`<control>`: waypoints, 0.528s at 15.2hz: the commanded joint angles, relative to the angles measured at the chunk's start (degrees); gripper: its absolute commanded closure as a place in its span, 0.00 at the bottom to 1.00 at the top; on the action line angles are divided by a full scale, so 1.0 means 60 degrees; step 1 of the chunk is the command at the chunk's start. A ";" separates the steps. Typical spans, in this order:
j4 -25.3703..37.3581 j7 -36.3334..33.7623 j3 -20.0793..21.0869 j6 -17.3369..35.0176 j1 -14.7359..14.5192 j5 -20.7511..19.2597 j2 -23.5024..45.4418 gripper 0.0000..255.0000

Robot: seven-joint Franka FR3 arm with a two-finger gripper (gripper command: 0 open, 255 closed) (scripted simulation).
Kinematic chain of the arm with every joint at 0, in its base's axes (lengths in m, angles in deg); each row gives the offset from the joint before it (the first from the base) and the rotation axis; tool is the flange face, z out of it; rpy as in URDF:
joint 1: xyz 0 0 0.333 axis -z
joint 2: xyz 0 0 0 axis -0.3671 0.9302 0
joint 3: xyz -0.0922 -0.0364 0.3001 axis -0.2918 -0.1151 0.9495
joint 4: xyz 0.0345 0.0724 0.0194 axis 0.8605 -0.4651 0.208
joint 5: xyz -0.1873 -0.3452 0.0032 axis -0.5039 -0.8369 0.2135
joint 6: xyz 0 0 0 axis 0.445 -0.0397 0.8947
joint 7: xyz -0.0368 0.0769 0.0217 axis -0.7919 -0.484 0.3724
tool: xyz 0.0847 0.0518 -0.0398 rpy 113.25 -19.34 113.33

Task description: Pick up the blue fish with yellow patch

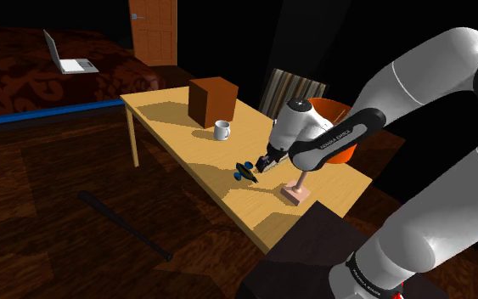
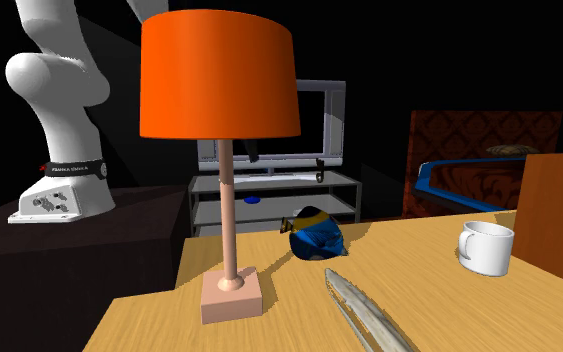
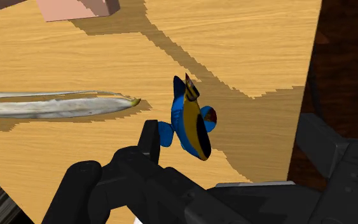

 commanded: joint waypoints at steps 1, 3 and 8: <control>0.0345 -0.1241 0.0065 0.0664 0.0367 -0.1645 0.0903 0.00; 0.0930 -0.2677 -0.0164 0.1056 0.0453 -0.3455 0.1829 0.00; 0.2733 -0.5982 -0.1440 0.1685 -0.0327 -0.7235 0.4024 0.00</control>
